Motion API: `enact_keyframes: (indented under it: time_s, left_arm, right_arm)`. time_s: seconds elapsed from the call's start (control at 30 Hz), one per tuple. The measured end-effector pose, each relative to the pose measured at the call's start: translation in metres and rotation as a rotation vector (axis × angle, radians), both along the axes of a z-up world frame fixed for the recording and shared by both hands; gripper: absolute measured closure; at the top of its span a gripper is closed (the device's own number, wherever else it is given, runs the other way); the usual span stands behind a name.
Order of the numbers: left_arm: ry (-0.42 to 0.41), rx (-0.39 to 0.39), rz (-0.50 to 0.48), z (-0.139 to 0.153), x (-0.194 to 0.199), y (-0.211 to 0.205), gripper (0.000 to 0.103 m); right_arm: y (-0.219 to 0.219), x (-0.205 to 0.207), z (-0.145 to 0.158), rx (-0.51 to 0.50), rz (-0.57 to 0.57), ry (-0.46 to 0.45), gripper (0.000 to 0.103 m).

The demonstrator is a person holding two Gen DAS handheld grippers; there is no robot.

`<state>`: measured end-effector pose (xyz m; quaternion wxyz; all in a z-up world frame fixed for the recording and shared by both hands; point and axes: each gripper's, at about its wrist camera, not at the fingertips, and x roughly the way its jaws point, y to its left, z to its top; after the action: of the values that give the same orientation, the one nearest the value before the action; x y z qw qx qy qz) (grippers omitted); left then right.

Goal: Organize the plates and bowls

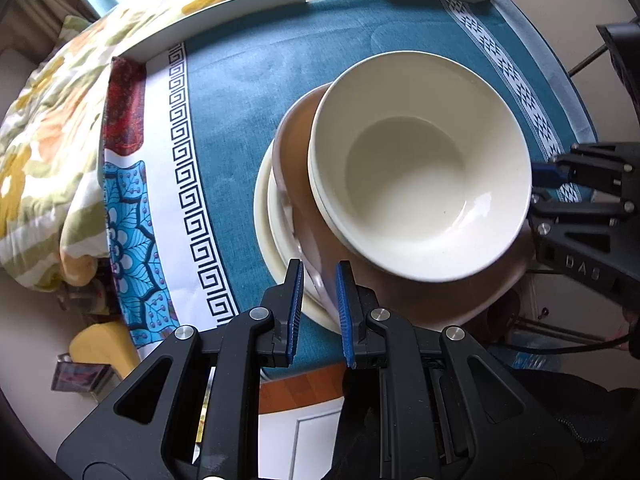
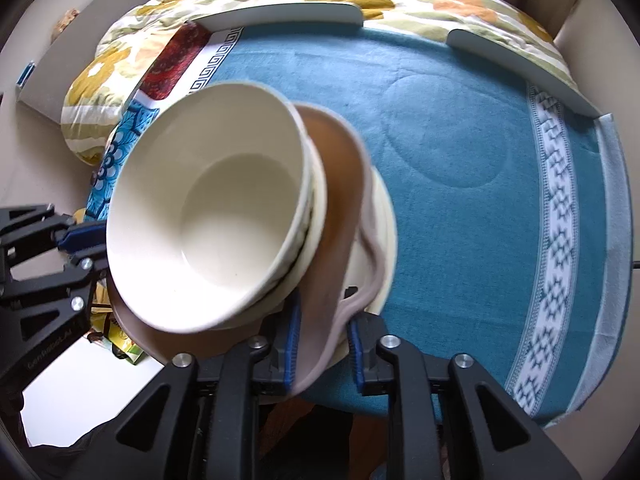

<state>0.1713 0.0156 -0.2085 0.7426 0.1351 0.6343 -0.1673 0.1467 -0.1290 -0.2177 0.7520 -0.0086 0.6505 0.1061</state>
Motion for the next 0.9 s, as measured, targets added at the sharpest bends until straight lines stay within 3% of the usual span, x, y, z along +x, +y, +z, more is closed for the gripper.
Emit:
enact_keyframes:
  time_s: [0.13,0.3,0.37,0.43,0.47,0.5,0.73,0.9]
  left_arm:
    - [-0.002,0.007,-0.017,0.008,-0.005,0.000,0.089]
    - [-0.029,-0.014,-0.033,0.024,-0.023,0.005,0.088]
    - [-0.052,-0.038,-0.024,0.032,-0.032,0.009,0.086]
    - [-0.070,-0.084,-0.005,0.041,-0.041,0.015,0.058]
    - [-0.083,-0.098,0.003,0.045,-0.046,0.017,0.013]
    - [-0.110,-0.111,0.011,0.050,-0.051,0.019,0.001]
    - [-0.247,-0.164,0.142,0.089,-0.087,0.034,0.000]
    - [-0.526,-0.207,0.260,0.164,-0.125,0.036,0.000]
  right_arm:
    - [-0.004,-0.003,0.008,-0.020,0.011,0.026,0.060]
    - [-0.013,-0.023,0.028,0.006,-0.018,0.000,0.059]
    - [-0.014,-0.035,0.034,0.029,-0.042,-0.021,0.053]
    - [-0.013,-0.046,0.040,0.047,-0.072,-0.057,0.025]
    - [-0.012,-0.050,0.043,0.052,-0.086,-0.074,0.020]
    - [-0.012,-0.056,0.046,0.057,-0.102,-0.094,0.016]
    - [-0.018,-0.092,0.092,0.054,-0.170,-0.311,0.016]
    - [-0.024,-0.129,0.162,0.005,-0.147,-0.583,0.016]
